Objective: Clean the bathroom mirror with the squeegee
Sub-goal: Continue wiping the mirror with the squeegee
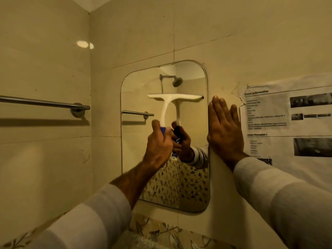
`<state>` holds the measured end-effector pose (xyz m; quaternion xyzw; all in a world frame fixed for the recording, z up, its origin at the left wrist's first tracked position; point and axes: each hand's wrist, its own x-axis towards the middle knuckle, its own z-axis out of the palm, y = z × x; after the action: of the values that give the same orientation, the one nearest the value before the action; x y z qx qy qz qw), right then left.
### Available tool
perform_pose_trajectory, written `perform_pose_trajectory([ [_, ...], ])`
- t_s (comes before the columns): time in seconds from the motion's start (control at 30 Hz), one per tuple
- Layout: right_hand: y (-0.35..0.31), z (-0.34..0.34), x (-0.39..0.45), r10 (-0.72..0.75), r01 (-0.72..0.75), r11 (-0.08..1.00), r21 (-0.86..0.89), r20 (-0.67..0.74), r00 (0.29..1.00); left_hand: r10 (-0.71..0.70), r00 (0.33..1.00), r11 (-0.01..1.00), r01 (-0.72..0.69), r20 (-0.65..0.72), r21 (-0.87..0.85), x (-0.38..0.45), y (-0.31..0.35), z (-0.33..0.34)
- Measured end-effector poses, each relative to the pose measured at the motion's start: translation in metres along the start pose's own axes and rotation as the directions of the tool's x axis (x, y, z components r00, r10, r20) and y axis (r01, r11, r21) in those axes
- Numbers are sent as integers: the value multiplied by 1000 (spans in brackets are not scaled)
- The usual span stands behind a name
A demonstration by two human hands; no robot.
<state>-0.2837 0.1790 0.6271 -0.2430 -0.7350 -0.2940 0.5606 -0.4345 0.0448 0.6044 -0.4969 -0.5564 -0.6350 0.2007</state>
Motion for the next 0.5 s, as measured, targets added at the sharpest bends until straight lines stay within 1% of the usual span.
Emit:
perform_pose_trajectory([
  [0.1, 0, 1, 0, 3, -3, 1000, 13, -10, 1000, 11, 995, 998, -17, 100, 59, -33, -23, -11],
  [0.2, 0, 1, 0, 1, 0, 1000, 25, -18, 1000, 34, 988, 994, -49, 148, 95, -27, -25, -29],
  [0.27, 1, 2, 0, -3, 4, 1000, 31, -34, 999, 130, 978, 977, -155, 166, 148, -4, -15, -42],
  [0.37, 2, 3, 0, -1, 3, 999, 41, -46, 999, 308, 913, 893, -375, 269, 250, 40, 4, -61],
  [0.43, 2, 5, 0, 0, 2, 999, 32, -45, 999, 369, 866, 829, -471, 338, 302, 72, 16, -75],
  [0.5, 3, 7, 0, -5, 6, 1000, 18, -39, 999, 399, 831, 782, -529, 388, 329, 101, 25, -86],
])
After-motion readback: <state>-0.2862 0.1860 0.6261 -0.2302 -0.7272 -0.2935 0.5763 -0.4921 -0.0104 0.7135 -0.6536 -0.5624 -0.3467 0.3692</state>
